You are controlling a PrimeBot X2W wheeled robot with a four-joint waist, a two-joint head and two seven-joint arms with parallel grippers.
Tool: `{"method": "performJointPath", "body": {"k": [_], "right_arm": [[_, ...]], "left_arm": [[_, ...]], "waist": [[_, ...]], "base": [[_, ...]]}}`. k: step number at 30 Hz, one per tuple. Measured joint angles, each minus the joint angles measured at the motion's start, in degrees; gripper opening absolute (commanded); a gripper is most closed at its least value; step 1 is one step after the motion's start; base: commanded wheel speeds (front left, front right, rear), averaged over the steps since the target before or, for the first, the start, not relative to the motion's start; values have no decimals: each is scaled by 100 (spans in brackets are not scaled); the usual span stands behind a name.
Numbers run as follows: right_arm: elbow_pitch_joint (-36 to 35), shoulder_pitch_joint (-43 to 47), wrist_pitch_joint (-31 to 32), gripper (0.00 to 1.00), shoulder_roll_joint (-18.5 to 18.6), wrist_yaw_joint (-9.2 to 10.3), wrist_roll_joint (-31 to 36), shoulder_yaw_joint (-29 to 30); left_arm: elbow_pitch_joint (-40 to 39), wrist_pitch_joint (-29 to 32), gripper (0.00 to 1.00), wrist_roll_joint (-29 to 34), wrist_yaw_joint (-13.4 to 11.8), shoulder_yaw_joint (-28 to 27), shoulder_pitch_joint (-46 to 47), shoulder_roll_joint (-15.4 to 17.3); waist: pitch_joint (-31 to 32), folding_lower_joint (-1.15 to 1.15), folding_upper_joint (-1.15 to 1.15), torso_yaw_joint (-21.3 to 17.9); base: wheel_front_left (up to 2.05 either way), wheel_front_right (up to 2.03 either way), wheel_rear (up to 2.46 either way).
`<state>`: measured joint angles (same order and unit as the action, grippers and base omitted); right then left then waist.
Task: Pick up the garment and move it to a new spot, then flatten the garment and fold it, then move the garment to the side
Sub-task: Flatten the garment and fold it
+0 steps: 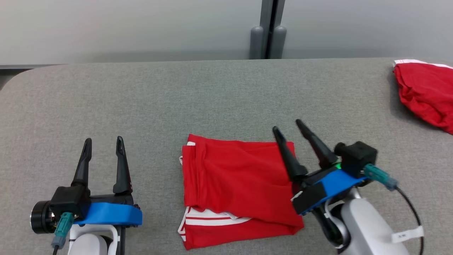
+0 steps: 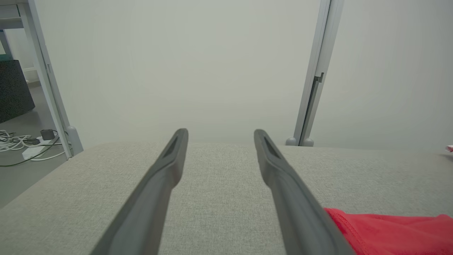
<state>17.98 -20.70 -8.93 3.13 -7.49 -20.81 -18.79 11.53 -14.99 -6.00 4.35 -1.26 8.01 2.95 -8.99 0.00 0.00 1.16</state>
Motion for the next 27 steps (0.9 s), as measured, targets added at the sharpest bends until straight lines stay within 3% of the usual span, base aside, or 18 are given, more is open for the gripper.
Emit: {"method": "performJointPath", "body": {"k": [15,27], "right_arm": [[-1018,1127,-201,100,257,1,537,1683],[-1533,2057,-16,100,20,1,828,2098]], "left_arm": [[-69,0,100,94,32,-116,-354,-1],[64,0,100,156,59,-107,-563,-1]], "waist": [[269,0,0,-305],[502,-1,0,-234]], "base": [[0,0,0],[0,0,0]]}}
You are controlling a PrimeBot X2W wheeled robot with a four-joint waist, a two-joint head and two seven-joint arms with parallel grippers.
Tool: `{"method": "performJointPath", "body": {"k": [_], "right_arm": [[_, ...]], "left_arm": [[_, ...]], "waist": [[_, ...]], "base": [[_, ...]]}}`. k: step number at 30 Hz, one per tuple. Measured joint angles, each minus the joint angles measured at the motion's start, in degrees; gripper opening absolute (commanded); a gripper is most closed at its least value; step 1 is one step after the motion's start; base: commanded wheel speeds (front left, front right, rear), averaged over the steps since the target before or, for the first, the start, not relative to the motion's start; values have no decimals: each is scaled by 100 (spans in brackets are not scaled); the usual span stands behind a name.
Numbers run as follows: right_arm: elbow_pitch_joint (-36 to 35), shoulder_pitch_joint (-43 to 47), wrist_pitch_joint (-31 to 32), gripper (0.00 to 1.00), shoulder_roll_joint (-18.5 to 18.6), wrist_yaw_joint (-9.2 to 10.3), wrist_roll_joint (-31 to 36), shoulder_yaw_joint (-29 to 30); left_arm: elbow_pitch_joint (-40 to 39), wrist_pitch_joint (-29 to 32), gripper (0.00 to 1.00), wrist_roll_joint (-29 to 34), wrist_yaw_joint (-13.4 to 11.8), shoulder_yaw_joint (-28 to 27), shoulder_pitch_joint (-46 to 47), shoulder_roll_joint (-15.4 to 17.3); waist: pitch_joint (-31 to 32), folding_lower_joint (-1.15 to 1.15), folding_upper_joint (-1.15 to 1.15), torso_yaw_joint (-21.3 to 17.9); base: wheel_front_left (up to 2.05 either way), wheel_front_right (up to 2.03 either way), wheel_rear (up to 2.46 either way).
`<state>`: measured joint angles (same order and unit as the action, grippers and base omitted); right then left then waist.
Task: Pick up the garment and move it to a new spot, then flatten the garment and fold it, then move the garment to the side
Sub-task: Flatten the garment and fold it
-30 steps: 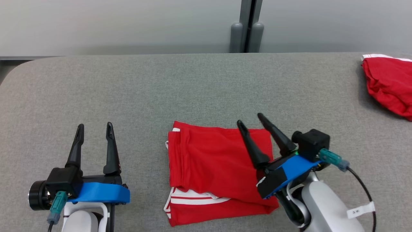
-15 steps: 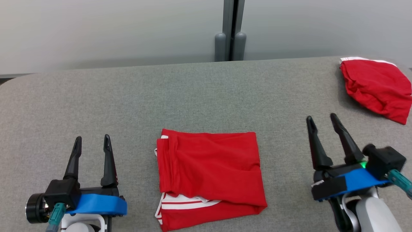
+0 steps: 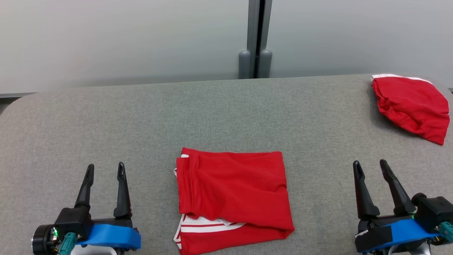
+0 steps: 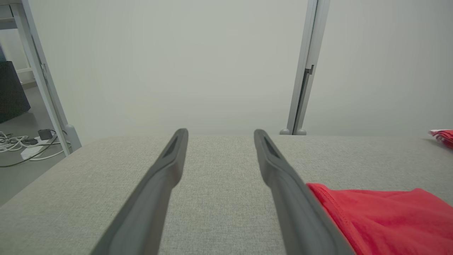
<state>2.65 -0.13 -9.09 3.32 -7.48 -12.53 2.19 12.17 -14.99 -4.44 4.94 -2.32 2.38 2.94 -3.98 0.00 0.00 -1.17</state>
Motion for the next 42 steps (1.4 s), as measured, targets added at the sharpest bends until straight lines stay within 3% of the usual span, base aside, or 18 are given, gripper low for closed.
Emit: {"method": "performJointPath", "body": {"k": [6,19,32,33,34,35,36,42], "right_arm": [[-34,36,80,100,-26,0,47,4],[36,2,146,100,-40,-1,80,-131],[196,-81,69,100,-42,-1,34,-136],[202,-83,58,100,-42,0,31,-142],[207,-83,45,100,-42,0,26,-148],[207,-85,37,100,-42,0,26,-155],[209,-85,19,100,-42,0,26,-155],[263,-87,-8,100,-43,0,27,-121]], "left_arm": [[83,0,100,40,26,174,-30,1],[1032,133,100,-111,168,1571,221,-2],[1976,222,100,-330,216,2028,394,-1],[2022,220,64,-369,218,2051,410,-1],[2062,208,33,-386,218,2086,431,-1],[2080,193,27,-407,218,2132,460,-1],[2073,175,0,-427,218,2154,493,-2],[1786,120,0,-642,221,2315,582,0]], "waist": [[43,0,0,9],[-17,0,0,-54],[-224,0,0,-135],[-233,0,0,-133],[-239,0,0,-128],[-243,0,0,-123],[-244,0,0,-118],[-216,0,0,-14]], "base": [[0,0,0],[0,0,0],[0,0,0],[0,0,0],[0,0,0],[0,0,0],[0,0,0],[0,0,0]]}}
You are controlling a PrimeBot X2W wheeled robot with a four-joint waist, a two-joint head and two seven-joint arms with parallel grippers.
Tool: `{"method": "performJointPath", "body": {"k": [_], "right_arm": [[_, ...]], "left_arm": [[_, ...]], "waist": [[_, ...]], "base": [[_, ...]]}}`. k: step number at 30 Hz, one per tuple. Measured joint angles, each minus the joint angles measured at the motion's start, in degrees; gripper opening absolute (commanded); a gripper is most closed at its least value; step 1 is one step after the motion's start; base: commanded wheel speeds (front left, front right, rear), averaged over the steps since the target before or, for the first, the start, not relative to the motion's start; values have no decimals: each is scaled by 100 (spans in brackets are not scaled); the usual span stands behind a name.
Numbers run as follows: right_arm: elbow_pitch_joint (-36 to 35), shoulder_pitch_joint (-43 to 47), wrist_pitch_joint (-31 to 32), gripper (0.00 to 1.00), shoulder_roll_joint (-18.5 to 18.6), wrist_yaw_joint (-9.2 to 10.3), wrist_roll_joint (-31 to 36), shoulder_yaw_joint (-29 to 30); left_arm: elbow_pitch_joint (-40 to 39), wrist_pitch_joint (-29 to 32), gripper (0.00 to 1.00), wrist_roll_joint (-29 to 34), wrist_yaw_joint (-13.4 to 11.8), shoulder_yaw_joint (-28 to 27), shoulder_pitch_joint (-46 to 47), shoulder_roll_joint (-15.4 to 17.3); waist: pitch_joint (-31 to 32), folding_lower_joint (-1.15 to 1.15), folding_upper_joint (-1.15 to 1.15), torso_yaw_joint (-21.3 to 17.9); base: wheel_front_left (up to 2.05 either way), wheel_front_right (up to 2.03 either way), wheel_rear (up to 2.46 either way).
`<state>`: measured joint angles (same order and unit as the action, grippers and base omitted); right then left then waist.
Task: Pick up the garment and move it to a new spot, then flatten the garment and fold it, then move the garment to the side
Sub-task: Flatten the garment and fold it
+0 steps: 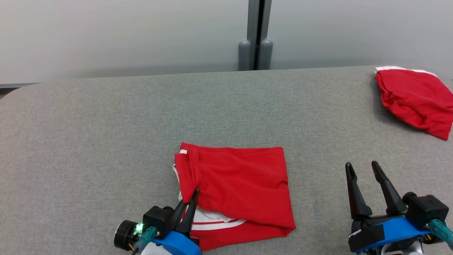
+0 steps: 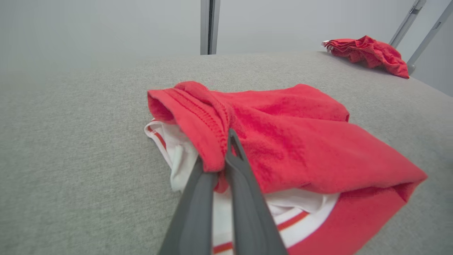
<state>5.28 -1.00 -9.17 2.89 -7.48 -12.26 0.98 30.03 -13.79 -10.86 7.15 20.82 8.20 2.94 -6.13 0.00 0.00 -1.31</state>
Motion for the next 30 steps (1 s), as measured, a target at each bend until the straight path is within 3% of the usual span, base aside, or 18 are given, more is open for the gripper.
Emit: {"method": "performJointPath", "body": {"k": [13,14,15,30], "right_arm": [[134,6,-44,100,-1,0,1,212],[149,5,-47,100,-1,0,1,213],[168,4,-46,100,-1,0,0,203],[263,-70,-58,100,-1,-1,19,244]], "left_arm": [[-1214,753,0,-402,-42,74,-815,312],[-1218,783,26,-461,-68,55,-832,310],[-1204,837,100,-428,-97,75,-834,343],[-1517,2,100,-522,-482,-427,-754,421]], "waist": [[22,0,0,138],[19,0,0,145],[16,0,0,147],[129,0,0,115]], "base": [[0,0,0],[0,0,0],[0,0,0],[0,0,0]]}}
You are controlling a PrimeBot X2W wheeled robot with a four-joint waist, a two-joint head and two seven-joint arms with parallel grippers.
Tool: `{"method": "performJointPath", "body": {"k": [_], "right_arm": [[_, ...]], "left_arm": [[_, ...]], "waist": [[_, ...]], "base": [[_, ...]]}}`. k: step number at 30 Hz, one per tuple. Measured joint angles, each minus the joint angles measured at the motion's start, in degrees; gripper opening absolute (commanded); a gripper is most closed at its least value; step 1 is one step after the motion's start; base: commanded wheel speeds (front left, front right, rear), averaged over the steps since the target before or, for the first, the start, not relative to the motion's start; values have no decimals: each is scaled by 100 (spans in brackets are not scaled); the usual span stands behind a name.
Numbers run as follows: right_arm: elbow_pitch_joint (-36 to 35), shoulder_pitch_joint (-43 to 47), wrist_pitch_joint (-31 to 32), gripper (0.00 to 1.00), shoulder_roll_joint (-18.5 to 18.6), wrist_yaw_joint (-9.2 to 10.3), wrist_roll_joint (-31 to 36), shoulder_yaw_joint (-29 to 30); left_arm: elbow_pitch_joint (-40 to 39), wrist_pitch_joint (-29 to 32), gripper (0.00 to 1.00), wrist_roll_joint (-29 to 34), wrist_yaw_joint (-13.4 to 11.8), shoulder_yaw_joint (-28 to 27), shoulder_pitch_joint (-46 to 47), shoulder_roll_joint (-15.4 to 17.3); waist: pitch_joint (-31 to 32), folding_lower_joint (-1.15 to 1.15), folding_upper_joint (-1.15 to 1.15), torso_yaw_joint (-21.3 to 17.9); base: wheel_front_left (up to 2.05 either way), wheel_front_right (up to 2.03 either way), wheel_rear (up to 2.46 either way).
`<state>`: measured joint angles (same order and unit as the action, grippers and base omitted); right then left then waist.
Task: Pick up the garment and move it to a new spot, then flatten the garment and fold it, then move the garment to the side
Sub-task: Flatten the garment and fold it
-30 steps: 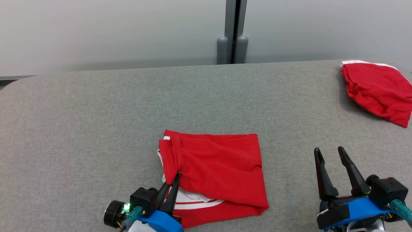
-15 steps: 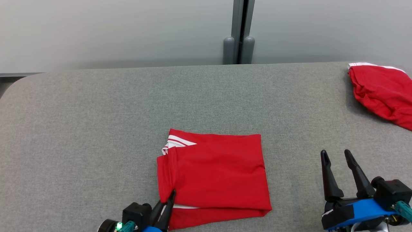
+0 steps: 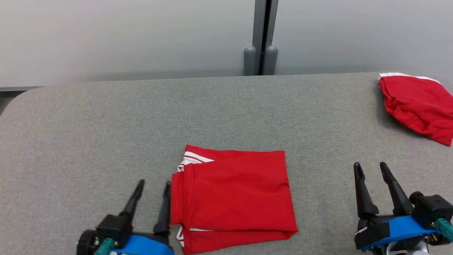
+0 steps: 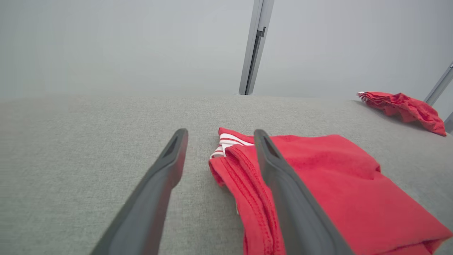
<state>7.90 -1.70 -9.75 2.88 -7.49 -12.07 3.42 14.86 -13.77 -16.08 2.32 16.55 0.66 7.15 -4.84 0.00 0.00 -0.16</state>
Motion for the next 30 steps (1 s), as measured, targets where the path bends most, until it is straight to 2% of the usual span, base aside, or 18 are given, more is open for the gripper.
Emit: {"method": "performJointPath", "body": {"k": [13,21,30], "right_arm": [[-29,-43,-33,100,-1,1,36,-67],[-147,95,10,100,-1,1,38,-93],[-426,380,199,100,-1,1,157,-136]], "left_arm": [[-481,-115,100,20,-355,-866,216,263],[-569,-121,100,60,-331,-1200,64,302],[-390,-122,100,154,-286,-1222,-66,307]], "waist": [[223,0,0,-35],[341,0,0,-53],[378,0,0,11]], "base": [[0,0,0],[0,0,0],[0,0,0]]}}
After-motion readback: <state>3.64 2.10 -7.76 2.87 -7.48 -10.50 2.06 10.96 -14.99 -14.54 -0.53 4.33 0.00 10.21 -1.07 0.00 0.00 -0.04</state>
